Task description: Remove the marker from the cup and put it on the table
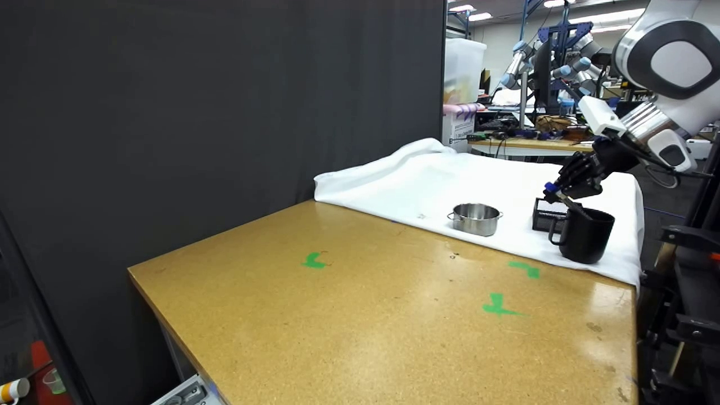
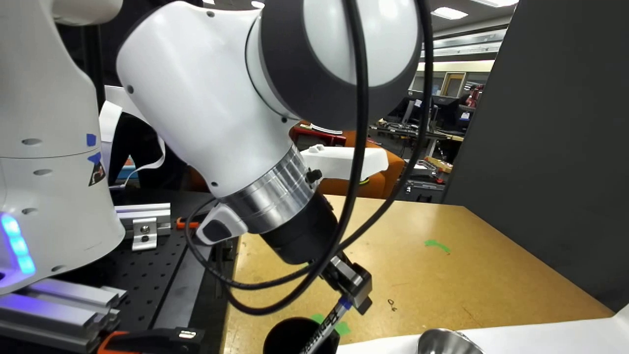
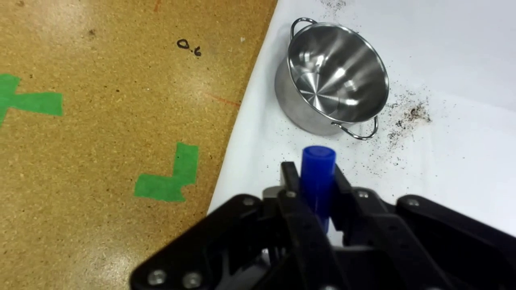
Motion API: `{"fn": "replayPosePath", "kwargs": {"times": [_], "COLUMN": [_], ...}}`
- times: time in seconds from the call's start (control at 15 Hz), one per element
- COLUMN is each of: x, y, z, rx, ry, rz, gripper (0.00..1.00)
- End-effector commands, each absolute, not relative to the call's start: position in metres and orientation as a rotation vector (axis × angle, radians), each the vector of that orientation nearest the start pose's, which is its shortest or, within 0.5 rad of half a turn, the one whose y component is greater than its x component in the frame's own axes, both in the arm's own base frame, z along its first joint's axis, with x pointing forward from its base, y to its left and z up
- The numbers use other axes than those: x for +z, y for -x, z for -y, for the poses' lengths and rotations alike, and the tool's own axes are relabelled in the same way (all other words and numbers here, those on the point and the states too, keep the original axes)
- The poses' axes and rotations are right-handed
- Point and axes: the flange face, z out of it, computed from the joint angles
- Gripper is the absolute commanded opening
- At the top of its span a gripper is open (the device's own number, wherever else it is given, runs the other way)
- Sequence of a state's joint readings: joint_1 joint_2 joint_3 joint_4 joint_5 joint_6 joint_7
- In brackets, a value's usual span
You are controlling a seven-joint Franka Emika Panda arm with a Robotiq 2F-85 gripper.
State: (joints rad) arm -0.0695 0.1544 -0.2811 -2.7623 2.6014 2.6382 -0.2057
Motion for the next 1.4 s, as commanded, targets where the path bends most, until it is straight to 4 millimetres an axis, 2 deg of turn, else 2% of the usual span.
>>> {"fn": "replayPosePath", "kwargs": {"times": [0.0,0.13,0.2,0.33,0.4,0.47,0.53,0.6,0.67,0.73,0.8,0.93,1.07,1.2,1.33], "x": [0.151,0.158,0.161,0.174,0.18,0.189,0.199,0.209,0.22,0.23,0.238,0.25,0.249,0.23,0.204], "y": [-0.281,-0.287,-0.296,-0.296,-0.306,-0.311,-0.302,-0.304,-0.316,-0.317,-0.31,-0.321,-0.327,-0.337,-0.346], "z": [0.116,0.107,0.105,0.097,0.096,0.095,0.092,0.091,0.088,0.08,0.072,0.048,0.017,-0.018,-0.045], "rx": [-0.208,-0.205,-0.206,-0.207,-0.211,-0.22,-0.234,-0.246,-0.253,-0.248,-0.248,-0.216,-0.159,-0.057,0.029], "ry": [0.6,0.647,0.662,0.682,0.689,0.692,0.699,0.706,0.733,0.775,0.824,0.948,1.068,1.204,1.322], "rz": [-2.329,-2.302,-2.29,-2.255,-2.245,-2.229,-2.211,-2.205,-2.202,-2.195,-2.181,-2.167,-2.149,-2.116,-2.097], "gripper": [0.05,0.05,0.05,0.05,0.05,0.05,0.05,0.05,0.05,0.05,0.05,0.05,0.05,0.05,0.05]}}
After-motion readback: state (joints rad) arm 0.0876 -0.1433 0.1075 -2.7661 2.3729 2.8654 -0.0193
